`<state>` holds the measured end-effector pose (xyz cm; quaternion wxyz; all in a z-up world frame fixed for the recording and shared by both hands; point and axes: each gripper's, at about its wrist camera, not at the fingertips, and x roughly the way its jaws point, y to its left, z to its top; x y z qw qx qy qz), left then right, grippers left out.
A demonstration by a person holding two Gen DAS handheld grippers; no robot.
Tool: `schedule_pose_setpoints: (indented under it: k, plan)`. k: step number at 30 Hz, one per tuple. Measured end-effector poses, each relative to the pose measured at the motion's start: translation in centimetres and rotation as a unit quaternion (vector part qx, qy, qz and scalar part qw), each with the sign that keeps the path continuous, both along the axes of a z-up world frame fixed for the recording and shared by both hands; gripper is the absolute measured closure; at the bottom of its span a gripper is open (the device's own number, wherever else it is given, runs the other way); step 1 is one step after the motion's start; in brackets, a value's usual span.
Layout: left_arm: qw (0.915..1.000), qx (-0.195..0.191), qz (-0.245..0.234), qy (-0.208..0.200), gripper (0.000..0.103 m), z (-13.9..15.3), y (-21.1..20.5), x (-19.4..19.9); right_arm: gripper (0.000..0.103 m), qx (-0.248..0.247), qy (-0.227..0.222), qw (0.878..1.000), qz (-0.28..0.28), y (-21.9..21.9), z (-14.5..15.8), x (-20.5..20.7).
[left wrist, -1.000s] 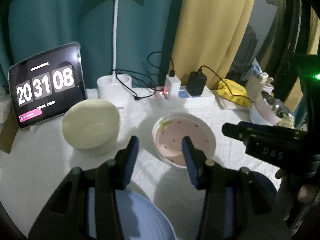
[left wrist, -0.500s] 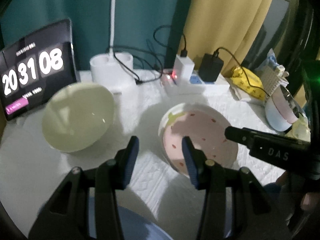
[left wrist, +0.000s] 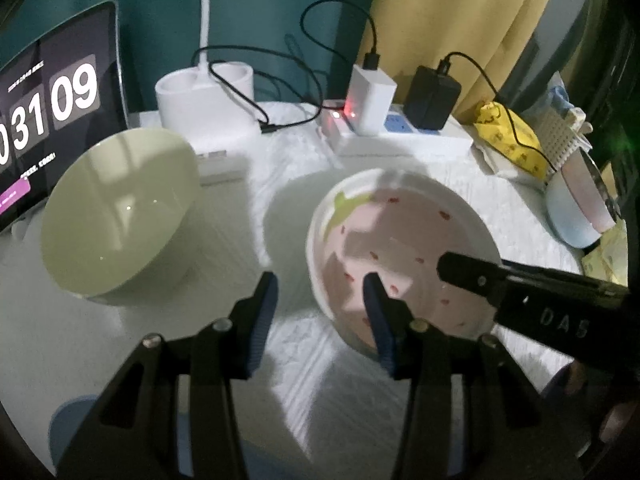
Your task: Organize plates and bowls
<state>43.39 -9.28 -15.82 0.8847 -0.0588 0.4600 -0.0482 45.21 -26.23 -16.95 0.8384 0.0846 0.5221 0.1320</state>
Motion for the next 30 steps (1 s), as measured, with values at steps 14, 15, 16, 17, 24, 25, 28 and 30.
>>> schedule_pose_setpoints:
  k: [14,15,16,17,24,25,28,30]
  plan:
    - [0.9997,0.006,-0.021,-0.010,0.070,-0.4,-1.2,-0.3,0.084,-0.031,-0.020,0.999,0.023,1.4,-0.3,-0.5]
    - [0.9997,0.003,-0.021,-0.009,0.071,-0.4,-1.2,-0.3,0.084,-0.035,-0.025,0.999,0.023,1.5,-0.2,-0.6]
    - [0.9997,0.004,-0.022,-0.010,0.071,-0.4,-1.2,-0.4,0.085,-0.039,-0.029,0.999,0.022,1.5,-0.1,-0.7]
    - [0.9997,0.005,-0.023,-0.012,0.071,-0.3,-1.2,-0.5,0.085,-0.043,-0.033,0.998,0.020,1.4,0.0,-0.8]
    - [0.9993,0.006,-0.019,-0.030,0.071,1.0,-1.1,-1.0,0.086,-0.035,-0.044,0.998,0.015,1.1,0.9,-1.5]
    - [0.9993,0.005,-0.019,-0.032,0.071,1.2,-1.0,-1.1,0.086,-0.034,-0.047,0.998,0.014,1.1,1.1,-1.7]
    - [0.9991,-0.002,-0.020,-0.038,0.071,1.8,-0.8,-1.5,0.085,-0.026,-0.052,0.998,0.011,0.9,2.0,-2.0]
    - [0.9988,-0.004,-0.020,-0.044,0.071,2.4,-0.9,-1.9,0.085,-0.025,-0.060,0.998,0.011,0.8,2.7,-2.3]
